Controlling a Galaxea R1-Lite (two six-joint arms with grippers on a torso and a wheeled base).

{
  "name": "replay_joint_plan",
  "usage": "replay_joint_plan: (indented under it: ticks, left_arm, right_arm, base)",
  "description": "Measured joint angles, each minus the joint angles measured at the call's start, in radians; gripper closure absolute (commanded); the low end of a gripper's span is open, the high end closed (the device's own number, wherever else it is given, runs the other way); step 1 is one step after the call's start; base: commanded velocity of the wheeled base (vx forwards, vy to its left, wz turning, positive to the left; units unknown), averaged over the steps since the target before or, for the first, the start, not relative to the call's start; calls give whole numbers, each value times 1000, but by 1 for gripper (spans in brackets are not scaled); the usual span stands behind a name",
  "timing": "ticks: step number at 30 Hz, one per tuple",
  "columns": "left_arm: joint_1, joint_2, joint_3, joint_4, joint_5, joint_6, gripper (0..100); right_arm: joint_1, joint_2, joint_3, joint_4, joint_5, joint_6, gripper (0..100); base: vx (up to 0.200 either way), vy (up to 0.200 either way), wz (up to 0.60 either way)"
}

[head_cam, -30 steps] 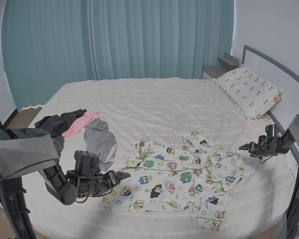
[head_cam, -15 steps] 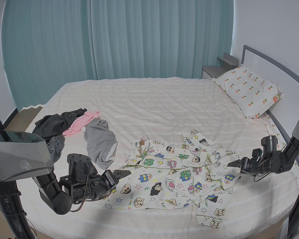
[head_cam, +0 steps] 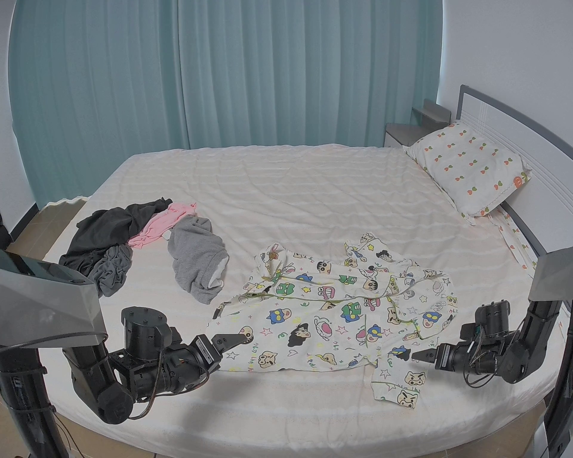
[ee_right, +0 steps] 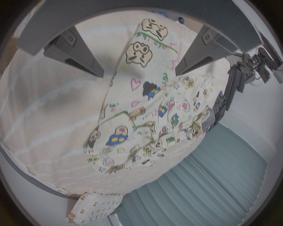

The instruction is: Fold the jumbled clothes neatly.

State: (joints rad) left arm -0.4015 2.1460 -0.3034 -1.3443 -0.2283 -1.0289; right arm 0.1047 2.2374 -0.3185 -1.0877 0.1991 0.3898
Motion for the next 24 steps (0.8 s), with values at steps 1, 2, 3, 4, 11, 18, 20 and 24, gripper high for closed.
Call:
replay_joint_plan:
  ticks: [1,2,3,4,11,18,20,24]
  left_arm:
    - [1,6,4,-14,1,0,0]
    - [1,14,9,-35,2,-1,0]
    - [1,20,12,-54,3,-1,0]
    - [1,28,17,-73,4,-1,0]
    - [8,67,37,-120,18,-3,0]
    - [42,73,38,-122,22,-56,0]
    - [51,73,37,-123,21,-66,0]
    - [59,72,35,-123,21,-67,0]
  right_arm:
    - [6,14,3,-14,-8,1,0]
    - [14,33,4,-33,-16,3,0]
    - [21,49,5,-48,-23,4,0]
    - [29,65,5,-63,-28,5,0]
    - [77,127,7,-92,-53,3,0]
    - [110,142,-2,-86,-44,0,0]
    - [124,142,-8,-79,-42,0,0]
    - [134,140,-19,-42,-41,0,100]
  base:
    - [0,0,0]
    - [0,0,0]
    - [0,0,0]
    - [0,0,0]
    - [0,0,0]
    - [0,0,0]
    - [0,0,0]
    - [0,0,0]
